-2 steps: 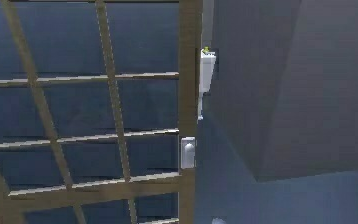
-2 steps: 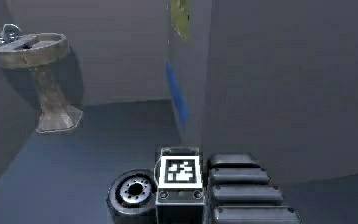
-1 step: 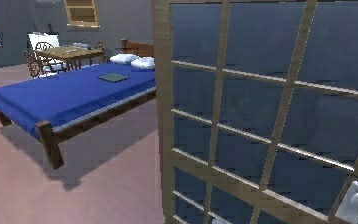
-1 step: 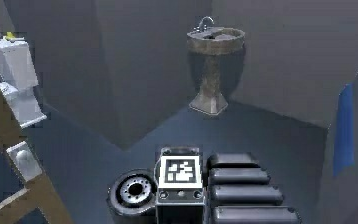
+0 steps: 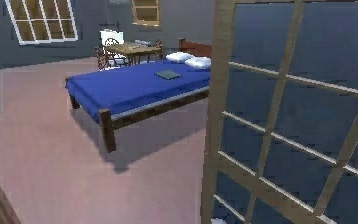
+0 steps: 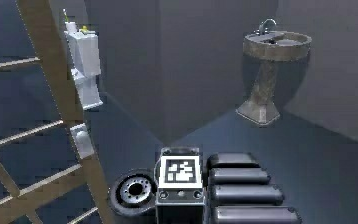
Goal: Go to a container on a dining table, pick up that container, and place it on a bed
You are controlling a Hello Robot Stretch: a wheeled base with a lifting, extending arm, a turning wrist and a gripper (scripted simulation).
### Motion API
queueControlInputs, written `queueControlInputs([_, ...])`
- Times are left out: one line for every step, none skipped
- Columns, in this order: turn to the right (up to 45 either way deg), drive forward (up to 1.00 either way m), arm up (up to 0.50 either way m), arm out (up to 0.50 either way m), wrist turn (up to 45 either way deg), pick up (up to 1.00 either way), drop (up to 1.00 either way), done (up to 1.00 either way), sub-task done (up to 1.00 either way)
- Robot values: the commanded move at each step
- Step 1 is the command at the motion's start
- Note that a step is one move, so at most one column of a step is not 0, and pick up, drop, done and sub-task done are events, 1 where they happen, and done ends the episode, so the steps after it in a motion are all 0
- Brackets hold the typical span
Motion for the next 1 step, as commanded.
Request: queueControlInputs([-3.0,0.00,0.00,0.00,0.0,0.00,0.00,0.00,0.00])
